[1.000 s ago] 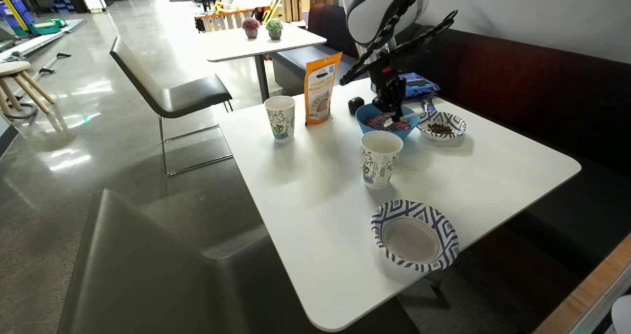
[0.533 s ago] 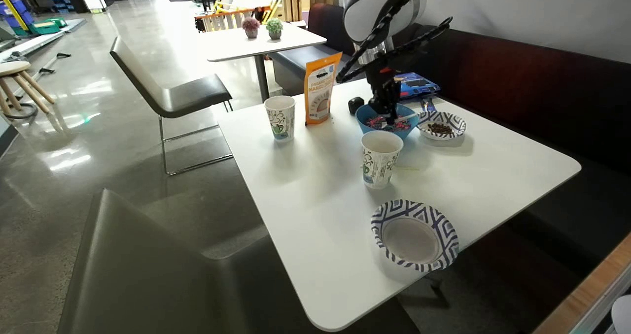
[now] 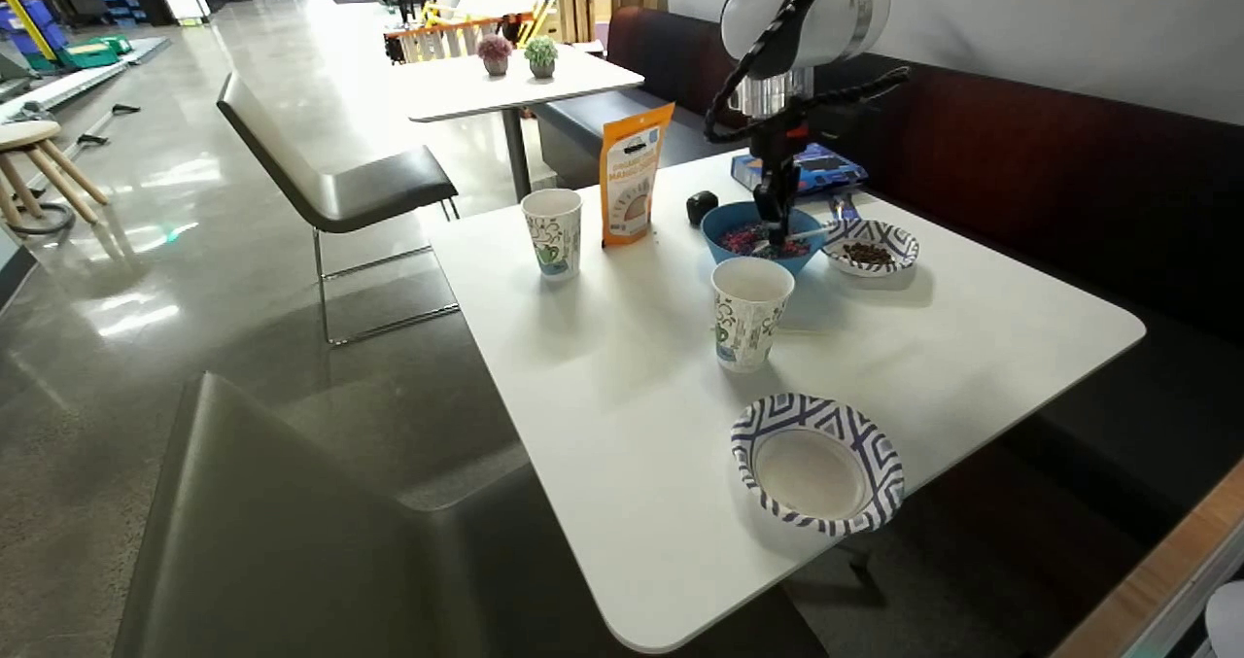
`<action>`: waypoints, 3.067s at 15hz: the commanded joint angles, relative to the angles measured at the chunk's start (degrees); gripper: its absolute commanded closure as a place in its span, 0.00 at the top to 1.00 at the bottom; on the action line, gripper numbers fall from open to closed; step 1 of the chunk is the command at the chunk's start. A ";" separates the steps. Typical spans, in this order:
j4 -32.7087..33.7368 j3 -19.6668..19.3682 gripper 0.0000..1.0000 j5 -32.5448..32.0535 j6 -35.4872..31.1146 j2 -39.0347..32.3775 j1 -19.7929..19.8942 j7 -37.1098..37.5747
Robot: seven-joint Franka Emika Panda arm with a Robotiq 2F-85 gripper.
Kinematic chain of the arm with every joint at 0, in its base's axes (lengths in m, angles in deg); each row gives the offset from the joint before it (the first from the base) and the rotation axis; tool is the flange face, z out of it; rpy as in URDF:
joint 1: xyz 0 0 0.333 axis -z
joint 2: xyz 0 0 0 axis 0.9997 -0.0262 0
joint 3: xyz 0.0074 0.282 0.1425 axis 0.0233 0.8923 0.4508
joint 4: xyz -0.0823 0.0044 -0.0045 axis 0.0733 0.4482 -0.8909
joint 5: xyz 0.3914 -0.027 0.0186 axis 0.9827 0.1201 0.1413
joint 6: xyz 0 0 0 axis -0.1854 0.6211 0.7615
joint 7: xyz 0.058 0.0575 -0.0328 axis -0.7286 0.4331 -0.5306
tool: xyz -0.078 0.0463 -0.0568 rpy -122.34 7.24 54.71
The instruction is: Put some of the contents of the blue bowl into the paper cup next to the orange packet using the plastic spoon
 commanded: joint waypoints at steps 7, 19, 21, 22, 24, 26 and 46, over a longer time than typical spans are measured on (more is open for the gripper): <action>-4.92 3.95 0.04 11.56 -3.89 3.59 7.20 -20.91; -11.11 3.22 0.04 27.00 -3.75 10.91 9.73 -41.81; -12.94 2.42 0.04 27.96 -5.00 13.16 8.47 -41.66; -13.90 2.19 0.04 28.31 -5.33 14.65 7.90 -41.02; -15.07 1.86 0.04 28.56 -6.59 16.74 6.74 -39.52; -15.76 1.49 0.04 27.79 -6.74 18.72 5.02 -37.05; 10.34 4.23 0.04 9.30 1.16 6.02 -12.91 3.66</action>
